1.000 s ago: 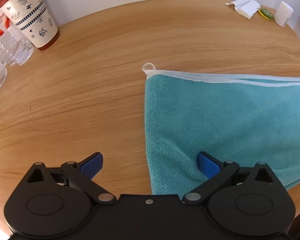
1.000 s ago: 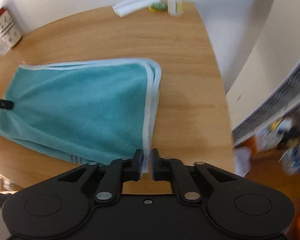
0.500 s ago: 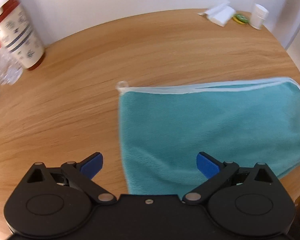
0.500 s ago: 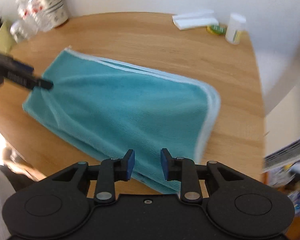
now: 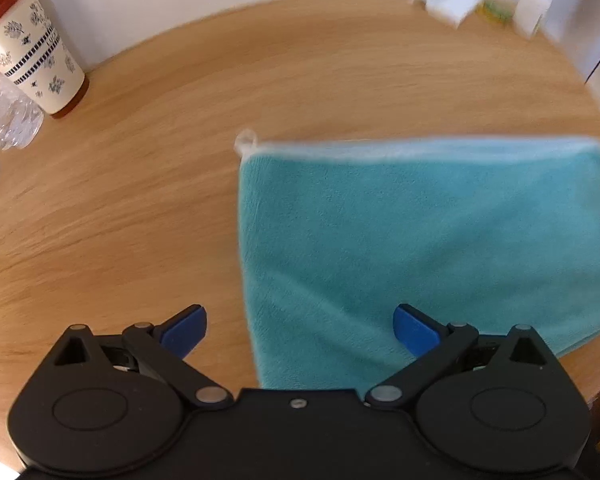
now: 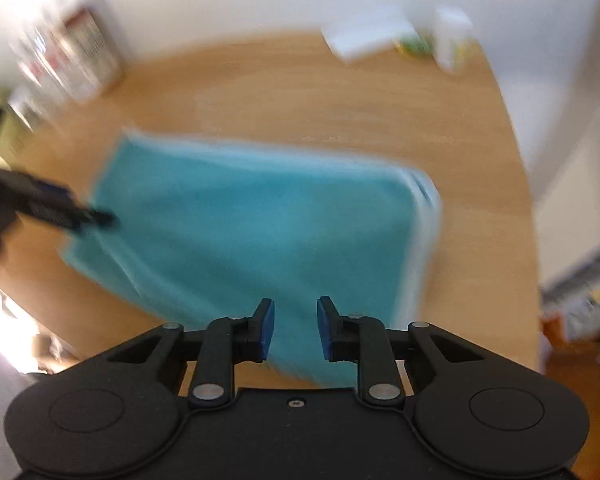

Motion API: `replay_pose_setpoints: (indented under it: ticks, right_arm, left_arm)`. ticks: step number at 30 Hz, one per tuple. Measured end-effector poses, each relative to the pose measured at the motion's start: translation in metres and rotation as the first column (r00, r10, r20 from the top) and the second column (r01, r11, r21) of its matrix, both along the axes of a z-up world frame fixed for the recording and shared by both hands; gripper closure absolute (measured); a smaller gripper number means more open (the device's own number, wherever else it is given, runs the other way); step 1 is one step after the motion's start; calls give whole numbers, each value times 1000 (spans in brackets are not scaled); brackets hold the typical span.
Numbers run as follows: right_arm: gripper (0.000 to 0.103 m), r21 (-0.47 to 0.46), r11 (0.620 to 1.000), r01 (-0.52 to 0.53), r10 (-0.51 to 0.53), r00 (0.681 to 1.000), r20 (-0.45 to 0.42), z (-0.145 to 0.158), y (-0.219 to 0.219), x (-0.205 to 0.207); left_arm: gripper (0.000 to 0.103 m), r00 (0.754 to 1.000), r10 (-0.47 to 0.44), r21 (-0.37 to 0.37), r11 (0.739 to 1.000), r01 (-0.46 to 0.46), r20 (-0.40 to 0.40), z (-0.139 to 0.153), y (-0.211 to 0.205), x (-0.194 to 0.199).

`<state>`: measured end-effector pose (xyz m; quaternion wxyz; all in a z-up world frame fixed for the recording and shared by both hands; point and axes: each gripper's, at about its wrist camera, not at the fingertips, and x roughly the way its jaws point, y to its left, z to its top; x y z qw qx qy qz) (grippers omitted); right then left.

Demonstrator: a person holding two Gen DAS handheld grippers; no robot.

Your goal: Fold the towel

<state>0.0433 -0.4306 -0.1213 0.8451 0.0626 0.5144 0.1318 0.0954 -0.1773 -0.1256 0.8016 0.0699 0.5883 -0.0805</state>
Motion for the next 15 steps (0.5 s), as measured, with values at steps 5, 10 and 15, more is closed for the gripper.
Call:
replay_pose_setpoints:
  ticks: [5,10,15]
  right_arm:
    - [70,-28,1000,6,-5,1000,26,-26,29,28]
    - [96,-124,988,91,-94,995,-18,-45,10,20]
    - [98,-202,964,174,-185,982,-33,-41,-14,10]
  left_arm:
    - [1,1000,-25,-52,998,25,-1,-7,-24,9]
    - [0,997,-60,13,998,60,-42,-29,-44,8]
    - [0,998,-44,39,998,46,-45,-28,-39,7]
